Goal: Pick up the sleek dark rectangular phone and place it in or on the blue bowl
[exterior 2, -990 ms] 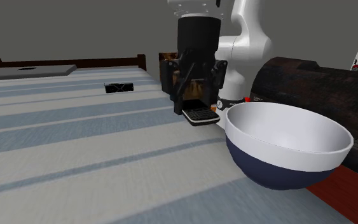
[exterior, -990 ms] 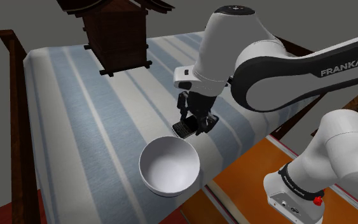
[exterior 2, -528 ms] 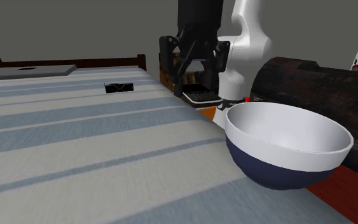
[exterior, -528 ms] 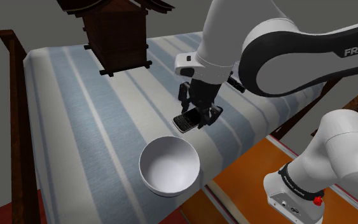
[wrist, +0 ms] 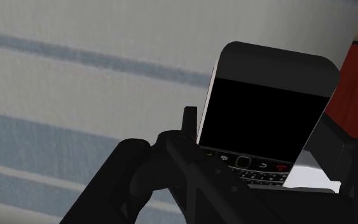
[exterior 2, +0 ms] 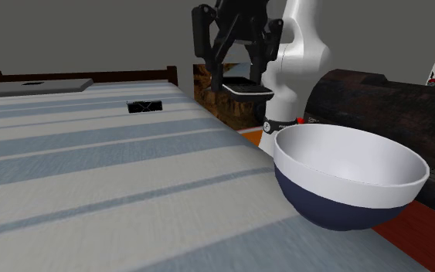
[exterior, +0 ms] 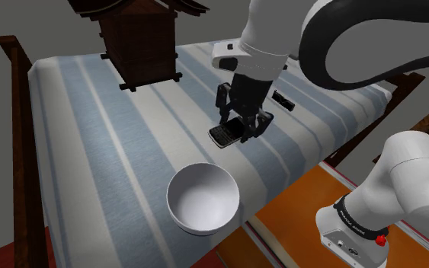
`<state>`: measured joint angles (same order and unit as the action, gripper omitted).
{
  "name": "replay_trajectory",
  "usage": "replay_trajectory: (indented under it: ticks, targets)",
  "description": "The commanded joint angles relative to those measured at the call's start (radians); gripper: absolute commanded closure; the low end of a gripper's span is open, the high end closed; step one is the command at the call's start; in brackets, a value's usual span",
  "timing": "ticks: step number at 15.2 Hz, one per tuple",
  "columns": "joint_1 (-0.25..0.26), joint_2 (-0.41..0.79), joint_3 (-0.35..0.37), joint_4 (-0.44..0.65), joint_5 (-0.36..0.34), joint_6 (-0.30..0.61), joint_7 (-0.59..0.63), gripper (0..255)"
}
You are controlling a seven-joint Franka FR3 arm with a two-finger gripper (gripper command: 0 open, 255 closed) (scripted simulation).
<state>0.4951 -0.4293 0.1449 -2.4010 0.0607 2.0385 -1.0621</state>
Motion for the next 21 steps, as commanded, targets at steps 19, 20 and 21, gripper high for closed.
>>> replay_trajectory:
  ticks: [19, 20, 21]
  targets:
    - [0.091, 0.126, 0.213, 0.148, 0.029, -0.014, 0.292, 255]
    - [0.091, 0.129, 0.214, 0.137, 0.028, 0.0, 0.292, 255]
    - [0.091, 0.133, 0.215, 0.127, 0.028, 0.014, 0.293, 255]
